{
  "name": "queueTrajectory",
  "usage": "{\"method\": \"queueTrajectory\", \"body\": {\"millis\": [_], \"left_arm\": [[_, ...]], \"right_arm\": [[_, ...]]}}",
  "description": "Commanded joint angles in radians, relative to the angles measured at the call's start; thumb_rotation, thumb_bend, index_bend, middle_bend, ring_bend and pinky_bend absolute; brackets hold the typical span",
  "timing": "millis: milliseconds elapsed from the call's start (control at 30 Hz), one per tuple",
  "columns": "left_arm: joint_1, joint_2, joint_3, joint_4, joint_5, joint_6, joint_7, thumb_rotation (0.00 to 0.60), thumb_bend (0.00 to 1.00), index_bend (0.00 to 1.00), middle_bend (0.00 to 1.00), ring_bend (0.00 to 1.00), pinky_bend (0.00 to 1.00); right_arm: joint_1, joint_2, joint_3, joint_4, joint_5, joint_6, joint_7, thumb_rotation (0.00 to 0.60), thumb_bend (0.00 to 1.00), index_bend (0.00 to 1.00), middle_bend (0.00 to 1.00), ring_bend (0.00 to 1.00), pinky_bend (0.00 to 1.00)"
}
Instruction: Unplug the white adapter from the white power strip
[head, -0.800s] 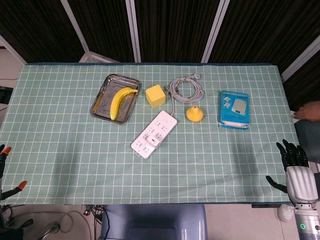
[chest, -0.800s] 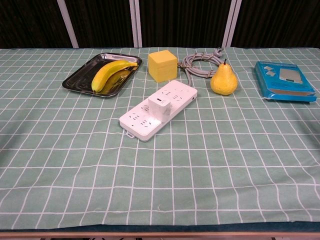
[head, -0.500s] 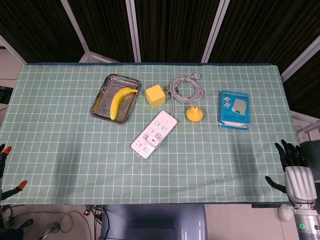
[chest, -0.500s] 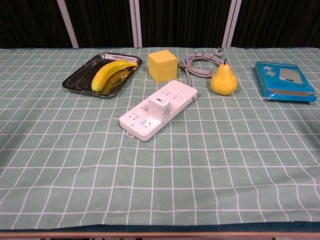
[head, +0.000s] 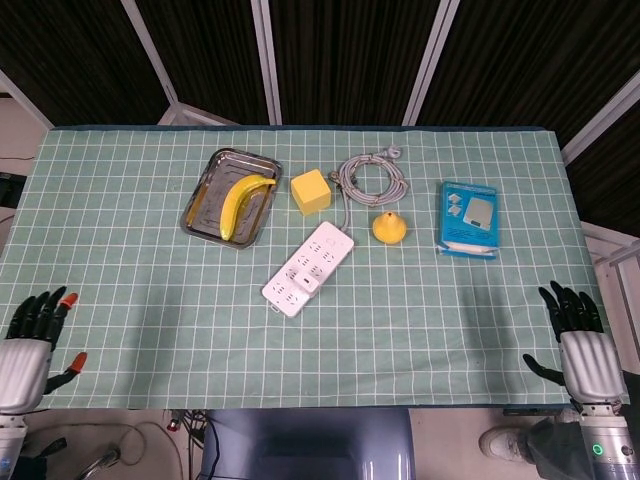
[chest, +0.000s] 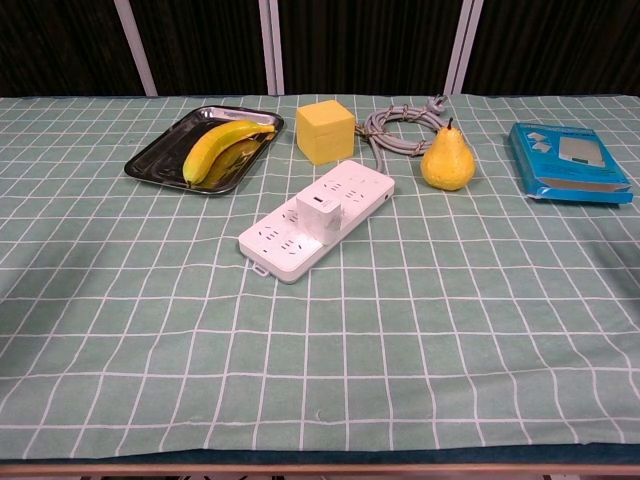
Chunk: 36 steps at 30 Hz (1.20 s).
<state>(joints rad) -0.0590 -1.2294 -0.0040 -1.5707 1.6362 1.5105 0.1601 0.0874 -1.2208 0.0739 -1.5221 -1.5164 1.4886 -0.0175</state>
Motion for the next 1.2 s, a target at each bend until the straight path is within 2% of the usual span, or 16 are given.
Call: {"method": "queueTrajectory", "body": {"millis": [33,300,467,600,900,1200], "left_arm": [[-0.071,-0.011,-0.005,-0.062,0.033,-0.088,0.075,0.600,0.40,0.04,0.01,0.00,0.11],[-0.253,-0.072,-0.050,-0.168,0.005,-0.366,0.250,0.600,0.45,0.04,0.04,0.00,0.13],[-0.361,-0.144,-0.096,-0.176,-0.077,-0.529,0.333,0.600,0.45,0.06,0.06,0.01,0.14],[-0.424,-0.193,-0.125,-0.161,-0.136,-0.611,0.377,0.600,0.45,0.10,0.07,0.02,0.14],[-0.532,-0.301,-0.166,-0.091,-0.242,-0.714,0.468,0.600,0.45,0.14,0.10,0.02,0.14],[-0.585,-0.374,-0.160,-0.018,-0.345,-0.740,0.524,0.600,0.45,0.16,0.12,0.04,0.16]], "right_arm": [[0.022,0.015,0.020,-0.046,0.018,-0.024,-0.032,0.600,0.22,0.00,0.00,0.00,0.00],[0.093,0.047,0.079,-0.196,0.080,-0.097,-0.201,0.600,0.22,0.00,0.00,0.00,0.00],[0.151,0.044,0.119,-0.266,0.150,-0.166,-0.303,0.600,0.22,0.00,0.00,0.00,0.00],[0.188,0.036,0.143,-0.290,0.197,-0.202,-0.359,0.600,0.22,0.00,0.00,0.00,0.00],[0.252,0.019,0.182,-0.300,0.305,-0.262,-0.438,0.600,0.22,0.00,0.00,0.00,0.00],[0.290,0.014,0.193,-0.298,0.368,-0.284,-0.481,0.600,0.22,0.00,0.00,0.00,0.00]]}}
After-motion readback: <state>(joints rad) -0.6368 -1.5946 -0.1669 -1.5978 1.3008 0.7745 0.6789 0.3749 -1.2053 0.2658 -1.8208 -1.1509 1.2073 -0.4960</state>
